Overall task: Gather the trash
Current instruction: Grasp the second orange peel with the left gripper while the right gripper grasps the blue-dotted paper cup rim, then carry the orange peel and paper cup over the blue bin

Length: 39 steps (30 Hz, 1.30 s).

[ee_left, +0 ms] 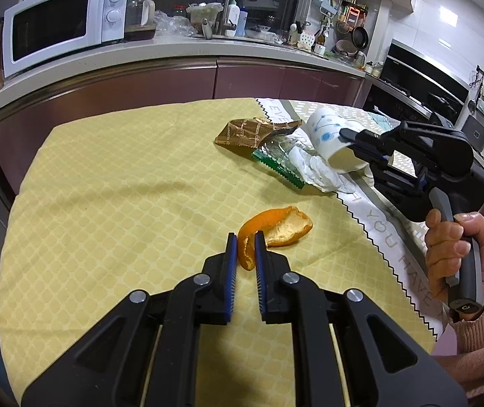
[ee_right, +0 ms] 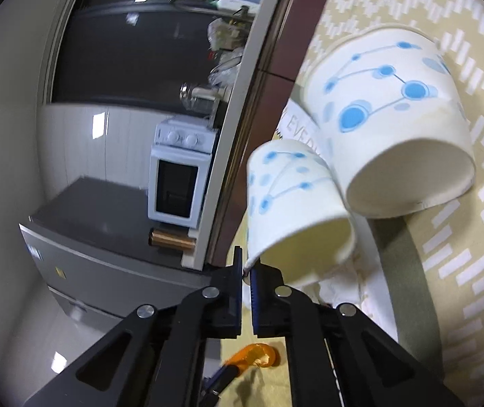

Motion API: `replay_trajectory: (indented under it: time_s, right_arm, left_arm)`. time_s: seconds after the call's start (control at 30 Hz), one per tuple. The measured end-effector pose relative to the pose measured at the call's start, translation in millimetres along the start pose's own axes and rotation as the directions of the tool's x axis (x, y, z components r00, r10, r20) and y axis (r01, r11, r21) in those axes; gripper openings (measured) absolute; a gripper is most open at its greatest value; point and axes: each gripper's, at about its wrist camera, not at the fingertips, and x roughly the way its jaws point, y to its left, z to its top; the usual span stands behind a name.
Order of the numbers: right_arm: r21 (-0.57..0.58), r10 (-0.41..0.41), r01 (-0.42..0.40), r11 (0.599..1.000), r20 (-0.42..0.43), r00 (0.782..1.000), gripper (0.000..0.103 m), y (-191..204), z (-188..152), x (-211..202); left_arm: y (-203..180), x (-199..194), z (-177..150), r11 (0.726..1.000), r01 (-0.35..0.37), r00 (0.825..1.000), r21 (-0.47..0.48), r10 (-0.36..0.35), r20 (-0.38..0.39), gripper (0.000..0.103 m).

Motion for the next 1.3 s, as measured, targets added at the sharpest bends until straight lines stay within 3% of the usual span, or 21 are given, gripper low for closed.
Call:
replay_trajectory:
  time_s: [0.23, 0.57, 0.87, 0.93, 1.03, 1.3]
  right_arm:
    - [-0.204, -0.043, 0.026, 0.979, -0.08, 0.996, 0.003, 36, -15, 2]
    - [-0.478, -0.111, 0.016, 0.878, -0.172, 0.979, 0.003, 85, -52, 9]
    - [-0.568, -0.151, -0.046, 0.822, -0.295, 0.943, 0.003, 101, -89, 38]
    - [-0.575, -0.162, -0.056, 0.816, -0.321, 0.933, 0.003, 101, -96, 44]
    - [-0.584, -0.178, -0.061, 0.81, -0.343, 0.922, 0.003, 100, -103, 52]
    - [-0.62, -0.211, -0.071, 0.781, -0.37, 0.905, 0.003, 105, -120, 59]
  left_arm:
    - [10, -21, -6, 1.0, -0.013, 0.999, -0.028, 0.014, 0.038, 0.01]
    - [35, -60, -18, 0.994, -0.057, 0.994, -0.095, 0.065, 0.092, 0.009]
    - [49, -79, -41, 0.992, -0.068, 0.996, -0.103, 0.074, 0.058, 0.011]
    - [50, -76, -47, 0.993, -0.073, 0.996, -0.096, 0.077, 0.038, 0.021]
    - [51, -70, -51, 0.991, -0.088, 0.996, -0.096, 0.09, 0.02, 0.028]
    - [65, -51, -55, 0.984, -0.068, 0.998, -0.164, 0.065, -0.026, 0.027]
